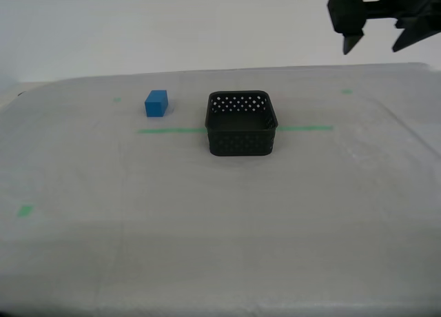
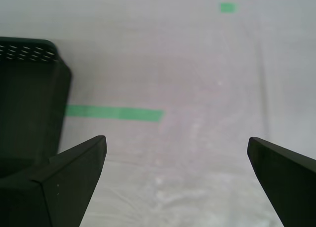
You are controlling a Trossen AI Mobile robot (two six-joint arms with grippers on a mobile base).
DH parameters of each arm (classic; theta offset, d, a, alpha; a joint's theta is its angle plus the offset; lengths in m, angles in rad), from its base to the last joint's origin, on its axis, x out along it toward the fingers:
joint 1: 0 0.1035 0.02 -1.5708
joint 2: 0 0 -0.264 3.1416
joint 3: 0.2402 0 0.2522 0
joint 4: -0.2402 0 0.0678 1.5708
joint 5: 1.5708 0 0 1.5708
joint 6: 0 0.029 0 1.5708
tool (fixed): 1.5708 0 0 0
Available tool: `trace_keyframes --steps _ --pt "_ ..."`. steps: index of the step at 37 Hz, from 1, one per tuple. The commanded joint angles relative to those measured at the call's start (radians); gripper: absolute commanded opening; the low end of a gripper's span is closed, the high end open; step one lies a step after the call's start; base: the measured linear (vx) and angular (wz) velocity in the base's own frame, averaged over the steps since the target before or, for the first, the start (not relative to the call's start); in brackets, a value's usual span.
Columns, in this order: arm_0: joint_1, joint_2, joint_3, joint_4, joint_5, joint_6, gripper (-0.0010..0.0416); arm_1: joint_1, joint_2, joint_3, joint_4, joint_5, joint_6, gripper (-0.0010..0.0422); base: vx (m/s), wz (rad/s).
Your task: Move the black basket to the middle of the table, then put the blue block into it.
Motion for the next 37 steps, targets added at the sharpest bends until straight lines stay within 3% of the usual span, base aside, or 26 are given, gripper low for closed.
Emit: trace_keyframes --steps 1,6,12,21,26,37 --pt "-0.041 -0.059 -0.034 -0.024 0.002 -0.043 0.04 0.0 0.0 0.002 0.006 -0.001 0.003 0.0 0.0 0.0" --pt "-0.104 -0.129 -0.07 -0.038 0.003 -0.08 0.04 0.0 0.0 0.002 0.006 -0.001 0.003 0.0 0.0 0.0" --pt "-0.156 -0.171 -0.082 -0.05 0.003 -0.15 0.04 0.0 0.0 0.002 0.006 -0.001 0.003 0.0 0.0 0.0" --pt "-0.2 -0.166 -0.081 -0.044 0.008 -0.15 0.04 0.0 0.0 0.002 0.006 -0.001 0.003 0.0 0.0 0.0" --pt "-0.201 -0.166 -0.081 -0.026 0.036 -0.15 0.0398 0.0 0.0 0.002 0.006 -0.001 0.003 0.0 0.0 0.0" --pt "-0.201 -0.166 -0.078 -0.005 0.036 -0.15 0.0399 0.0 0.0 0.002 0.006 -0.001 0.003 0.0 0.0 0.0"
